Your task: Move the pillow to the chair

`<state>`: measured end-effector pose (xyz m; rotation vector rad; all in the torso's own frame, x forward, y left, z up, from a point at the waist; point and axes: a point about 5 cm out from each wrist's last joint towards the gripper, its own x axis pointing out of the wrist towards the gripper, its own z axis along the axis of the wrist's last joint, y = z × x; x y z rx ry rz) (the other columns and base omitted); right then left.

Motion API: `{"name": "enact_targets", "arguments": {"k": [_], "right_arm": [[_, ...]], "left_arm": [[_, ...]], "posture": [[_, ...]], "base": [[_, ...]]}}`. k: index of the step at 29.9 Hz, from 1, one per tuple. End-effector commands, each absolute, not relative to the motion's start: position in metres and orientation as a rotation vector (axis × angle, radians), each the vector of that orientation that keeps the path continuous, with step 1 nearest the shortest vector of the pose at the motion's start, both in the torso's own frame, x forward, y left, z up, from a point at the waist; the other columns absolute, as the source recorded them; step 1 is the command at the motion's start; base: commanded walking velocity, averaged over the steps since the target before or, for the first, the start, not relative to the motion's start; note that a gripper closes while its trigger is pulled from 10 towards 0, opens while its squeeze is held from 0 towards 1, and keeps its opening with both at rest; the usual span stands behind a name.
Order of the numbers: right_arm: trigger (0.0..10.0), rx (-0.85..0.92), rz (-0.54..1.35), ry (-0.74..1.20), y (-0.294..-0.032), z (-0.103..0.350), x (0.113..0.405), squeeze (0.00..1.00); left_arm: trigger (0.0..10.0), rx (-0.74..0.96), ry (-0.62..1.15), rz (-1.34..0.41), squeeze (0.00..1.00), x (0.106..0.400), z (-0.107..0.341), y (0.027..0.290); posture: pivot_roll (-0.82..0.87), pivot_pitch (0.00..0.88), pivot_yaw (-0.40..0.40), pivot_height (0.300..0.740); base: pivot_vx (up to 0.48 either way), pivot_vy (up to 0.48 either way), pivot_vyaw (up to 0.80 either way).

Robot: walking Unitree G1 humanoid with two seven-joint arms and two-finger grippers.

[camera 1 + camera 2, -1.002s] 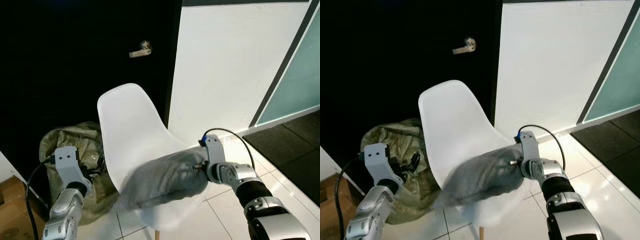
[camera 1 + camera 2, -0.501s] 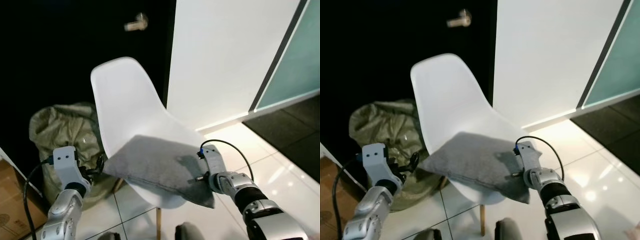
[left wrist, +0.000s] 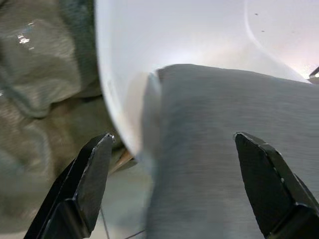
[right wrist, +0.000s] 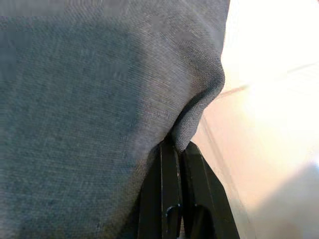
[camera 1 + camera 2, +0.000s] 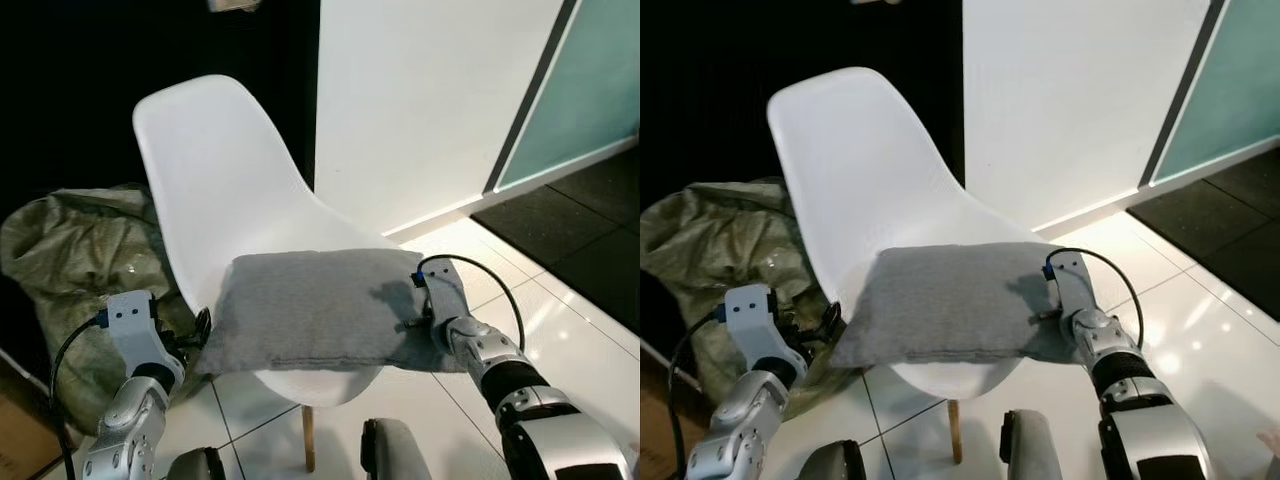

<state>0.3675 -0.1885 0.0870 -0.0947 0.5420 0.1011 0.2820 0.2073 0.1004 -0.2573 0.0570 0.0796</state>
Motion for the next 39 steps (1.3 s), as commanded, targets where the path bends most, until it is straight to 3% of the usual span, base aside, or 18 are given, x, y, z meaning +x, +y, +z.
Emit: {"name": "enact_targets", "arguments": {"k": [1, 3, 4, 5, 6, 13, 18, 35, 36, 39], "right_arm": [[10.0, -0.023, 0.165, 0.515, -0.173, 0.089, 0.370, 0.00], [10.0, -0.013, 0.182, 0.511, -0.168, 0.089, 0.371, 0.00], [10.0, -0.013, 0.194, 0.507, -0.164, 0.089, 0.371, 0.35], [10.0, -0.017, 0.199, 0.503, -0.162, 0.089, 0.371, 0.35], [10.0, -0.029, 0.201, 0.499, -0.161, 0.089, 0.372, 1.00], [10.0, -0.056, 0.184, 0.490, -0.166, 0.091, 0.373, 1.00], [10.0, -0.084, 0.135, 0.455, -0.184, 0.098, 0.375, 1.00], [10.0, 0.225, 0.365, 0.323, -0.202, 0.129, 0.376, 1.00], [10.0, 0.273, 0.409, 0.287, -0.204, 0.137, 0.376, 0.00], [10.0, 0.306, 0.442, 0.259, -0.206, 0.143, 0.375, 0.00]], "left_arm": [[10.0, -0.261, 0.067, 0.090, 0.00, 0.280, 0.100, 0.209], [10.0, -0.260, 0.066, 0.090, 0.00, 0.280, 0.100, 0.209], [10.0, -0.260, 0.063, 0.090, 0.00, 0.280, 0.101, 0.209], [10.0, -0.261, 0.062, 0.091, 0.00, 0.280, 0.102, 0.209], [10.0, -0.261, 0.059, 0.090, 0.00, 0.281, 0.102, 0.209], [10.0, -0.263, 0.054, 0.089, 0.00, 0.281, 0.104, 0.209], [10.0, -0.266, 0.054, 0.085, 0.00, 0.281, 0.104, 0.208], [10.0, -0.237, 0.068, 0.073, 0.00, 0.283, 0.103, 0.204], [10.0, -0.231, 0.070, 0.071, 0.00, 0.284, 0.102, 0.202], [10.0, -0.228, 0.072, 0.070, 0.00, 0.284, 0.101, 0.202]], "posture": [[-0.08, 0.095, -0.022, 0.561], [-0.08, 0.095, -0.024, 0.561], [-0.08, 0.093, -0.024, 0.561], [-0.08, 0.093, -0.024, 0.561], [-0.08, 0.090, -0.027, 0.561], [-0.08, 0.088, -0.029, 0.561], [-0.08, 0.080, -0.026, 0.561], [-0.09, 0.079, -0.018, 0.561], [-0.09, 0.074, -0.019, 0.561], [-0.09, 0.070, -0.022, 0.561]], "base": [[0.000, 0.000, 0.00], [0.000, 0.000, 0.00], [0.000, 0.000, 0.00], [0.000, 0.000, 0.00], [0.000, 0.000, 0.00], [0.000, 0.000, 0.00], [0.000, 0.000, 0.00], [0.000, 0.000, 0.00], [0.000, 0.000, 0.00], [0.000, 0.000, 0.00]]}}
